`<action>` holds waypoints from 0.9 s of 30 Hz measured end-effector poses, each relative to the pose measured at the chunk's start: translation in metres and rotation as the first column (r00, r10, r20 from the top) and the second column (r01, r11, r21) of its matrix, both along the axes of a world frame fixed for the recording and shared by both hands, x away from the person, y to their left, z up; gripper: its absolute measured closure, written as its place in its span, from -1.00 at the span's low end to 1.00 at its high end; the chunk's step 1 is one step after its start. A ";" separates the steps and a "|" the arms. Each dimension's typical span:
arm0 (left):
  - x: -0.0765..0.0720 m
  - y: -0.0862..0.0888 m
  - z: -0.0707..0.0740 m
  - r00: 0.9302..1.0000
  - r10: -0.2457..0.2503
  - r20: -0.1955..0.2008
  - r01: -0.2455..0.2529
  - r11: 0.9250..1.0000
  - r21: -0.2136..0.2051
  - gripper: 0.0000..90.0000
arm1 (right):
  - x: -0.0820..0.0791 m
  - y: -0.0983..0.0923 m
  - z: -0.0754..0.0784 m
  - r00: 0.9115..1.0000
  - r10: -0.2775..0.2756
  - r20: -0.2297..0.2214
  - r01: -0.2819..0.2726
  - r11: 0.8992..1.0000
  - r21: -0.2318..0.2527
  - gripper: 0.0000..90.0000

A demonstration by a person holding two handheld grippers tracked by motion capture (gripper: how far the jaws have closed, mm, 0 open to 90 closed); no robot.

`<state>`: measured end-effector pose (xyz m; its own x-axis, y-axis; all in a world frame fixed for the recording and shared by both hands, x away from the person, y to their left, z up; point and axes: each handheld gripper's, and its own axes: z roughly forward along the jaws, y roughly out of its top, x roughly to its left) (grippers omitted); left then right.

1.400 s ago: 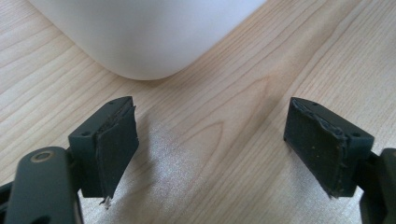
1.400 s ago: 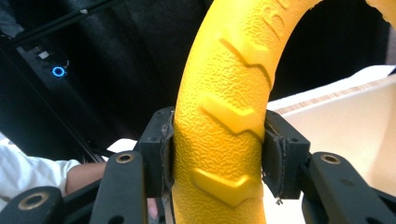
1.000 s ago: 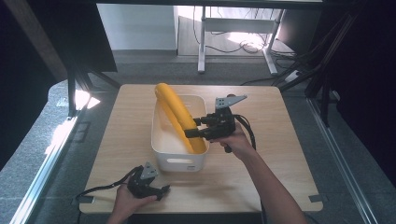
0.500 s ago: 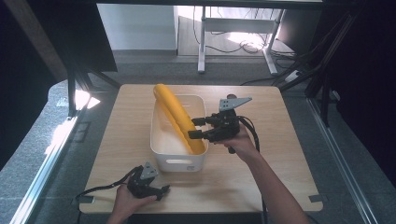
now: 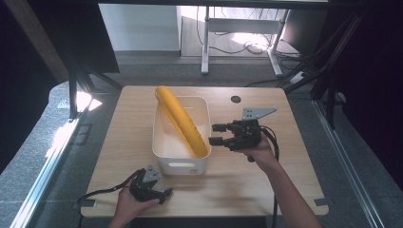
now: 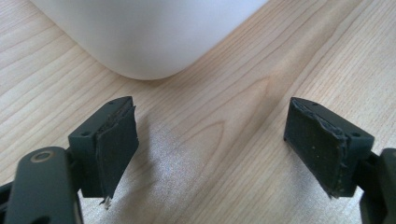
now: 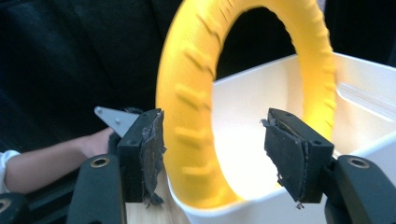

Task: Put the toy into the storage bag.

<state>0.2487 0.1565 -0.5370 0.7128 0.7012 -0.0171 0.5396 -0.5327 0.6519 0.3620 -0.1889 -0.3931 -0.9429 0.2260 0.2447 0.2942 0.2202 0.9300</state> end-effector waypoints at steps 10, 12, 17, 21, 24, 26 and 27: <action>0.000 0.000 0.000 1.000 0.001 0.001 -0.001 1.000 0.002 -0.61 | -0.008 -0.036 -0.038 0.993 -0.119 -0.012 0.119 0.993 -0.024 -0.14; 0.000 0.000 0.000 1.000 0.001 0.002 -0.001 1.000 0.003 -0.61 | -0.009 -0.040 -0.047 0.990 -0.144 -0.012 0.143 0.989 -0.045 -0.14; 0.000 0.001 0.001 1.000 0.008 0.004 -0.008 1.000 0.004 -0.61 | -0.009 -0.046 -0.062 0.984 -0.180 -0.015 0.177 0.979 -0.102 -0.15; 0.000 0.001 0.002 1.000 0.007 0.008 -0.007 1.000 0.003 -0.61 | -0.009 -0.049 -0.072 0.978 -0.207 -0.016 0.203 0.971 -0.122 -0.16; 0.000 0.002 0.002 1.000 0.006 0.008 -0.006 1.000 0.002 -0.61 | -0.009 -0.052 -0.074 0.976 -0.216 -0.020 0.212 0.969 -0.127 -0.17; 0.000 0.002 0.002 1.000 0.006 0.009 -0.006 1.000 0.003 -0.61 | -0.009 -0.052 -0.075 0.975 -0.220 -0.017 0.216 0.968 -0.131 -0.18; 0.000 0.002 0.002 1.000 0.006 0.009 -0.006 1.000 0.003 -0.61 | -0.009 -0.052 -0.075 0.975 -0.221 -0.016 0.217 0.967 -0.132 -0.18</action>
<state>0.2484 0.1582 -0.5351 0.7085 0.7056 -0.0090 0.5372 -0.5310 0.6553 0.3535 -0.2413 -0.4677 -0.8593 0.4579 0.2279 0.3762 0.2639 0.8882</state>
